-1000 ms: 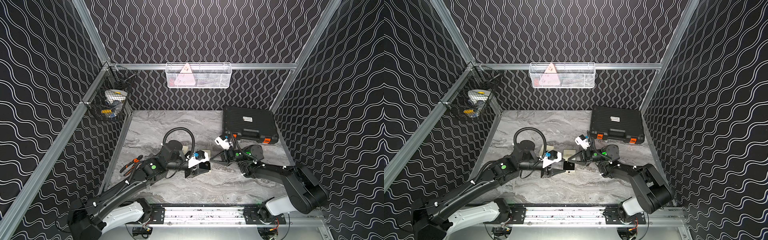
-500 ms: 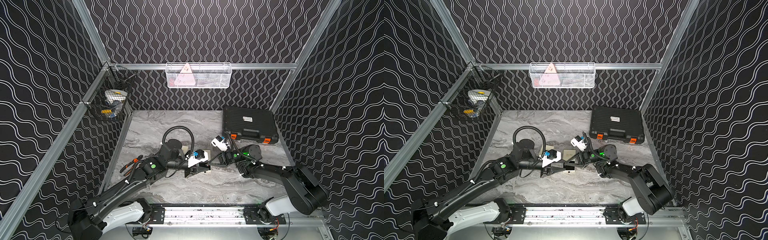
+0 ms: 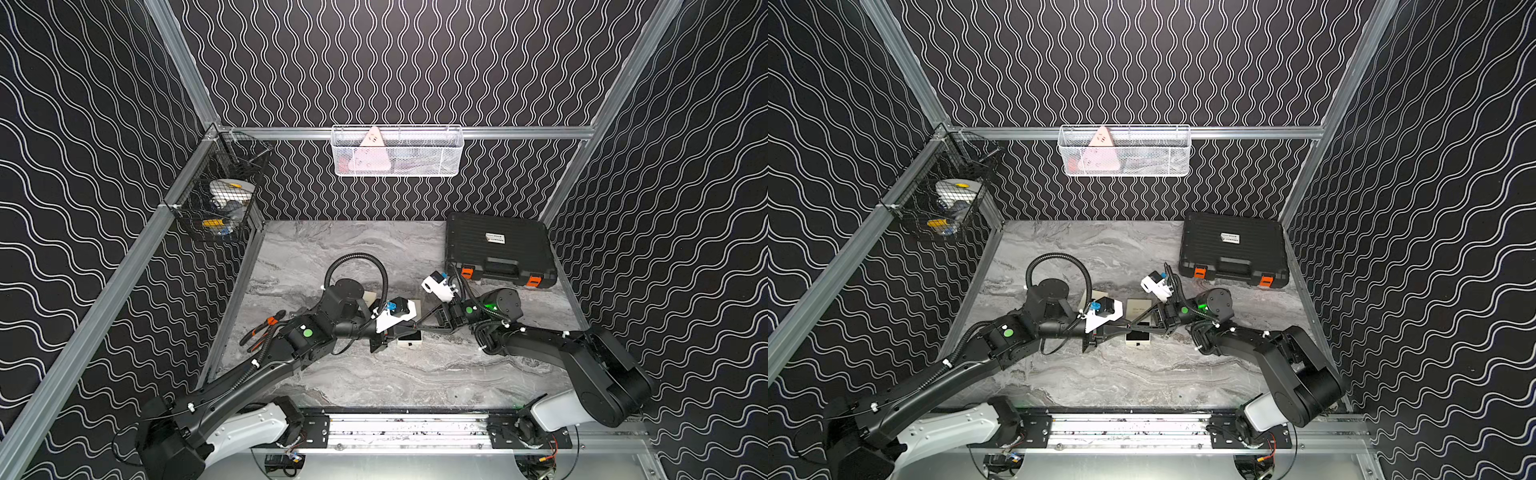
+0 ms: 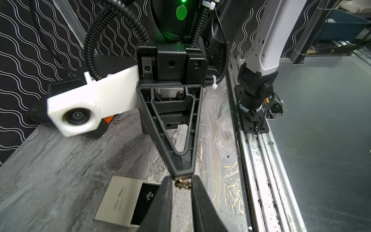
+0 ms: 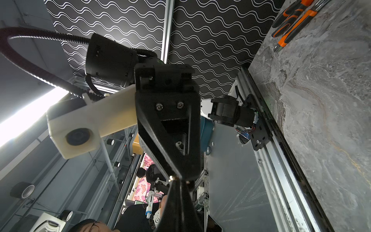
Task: Place the earrings into the drawer-style jewelry box
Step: Pick up the earring from the center of the board.
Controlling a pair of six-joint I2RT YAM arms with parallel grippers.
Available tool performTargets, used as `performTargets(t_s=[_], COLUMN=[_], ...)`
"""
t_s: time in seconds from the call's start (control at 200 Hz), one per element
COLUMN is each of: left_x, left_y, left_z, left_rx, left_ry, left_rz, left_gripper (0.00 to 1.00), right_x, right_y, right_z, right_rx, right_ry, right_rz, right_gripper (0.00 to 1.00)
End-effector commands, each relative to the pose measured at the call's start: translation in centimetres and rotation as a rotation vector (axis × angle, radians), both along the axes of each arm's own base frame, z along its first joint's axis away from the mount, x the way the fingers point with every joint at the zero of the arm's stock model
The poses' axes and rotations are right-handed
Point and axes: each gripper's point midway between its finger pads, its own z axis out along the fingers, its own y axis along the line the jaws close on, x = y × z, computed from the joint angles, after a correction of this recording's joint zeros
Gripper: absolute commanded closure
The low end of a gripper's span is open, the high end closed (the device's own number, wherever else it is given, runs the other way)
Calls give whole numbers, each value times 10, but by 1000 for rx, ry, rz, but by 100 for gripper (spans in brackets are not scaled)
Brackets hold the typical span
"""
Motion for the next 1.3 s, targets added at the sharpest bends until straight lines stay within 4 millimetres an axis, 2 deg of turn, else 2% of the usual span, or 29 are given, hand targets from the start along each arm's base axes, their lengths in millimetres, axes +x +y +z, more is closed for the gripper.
performTargets(t_s=[0.0, 0.23, 0.435, 0.595, 0.75, 0.846, 0.896, 1.011, 1.051, 1.081, 1.176, 1.216, 1.291], left_x=[0, -4, -6, -5, -4, -3, -2, 4, 6, 8, 18, 22, 27], left_y=[-2, -3, -1, 1, -1, -3, -4, -1, 2, 5, 16, 21, 27], left_z=[5, 6, 4, 3, 5, 6, 5, -2, -7, -8, -13, -16, -18], left_rx=[-23, -32, -28, -19, -27, -38, -35, 0, 18, 27, 61, 74, 100], left_ry=[-5, 12, 24, 22, 30, 44, 56, 66, 62, 52, 4, -21, -75], left_rz=[-6, -20, -19, -7, -2, -2, -2, 36, 55, 77, 161, 193, 248], left_gripper=[78, 72, 84, 89, 90, 95, 100, 100, 100, 100, 100, 100, 100], right_x=[2, 5, 7, 7, 8, 8, 9, 9, 12, 14, 21, 34, 40], right_y=[2, 4, 5, 5, 5, 6, 6, 4, 0, -3, -14, -23, -27], right_z=[8, 6, 5, 4, 4, 3, 3, 2, 1, 1, 0, 1, 3], right_rx=[32, 30, 29, 28, 28, 28, 27, 22, 18, 14, 7, 8, 5], right_ry=[-20, -9, -4, -4, 0, 3, 6, 12, 19, 27, 67, 94, 129], right_rz=[-21, -26, -29, -29, -33, -36, -37, -38, -48, -59, -106, -166, -210], right_gripper=[100, 100, 100, 100, 100, 100, 100, 100, 89, 84, 79, 77, 77])
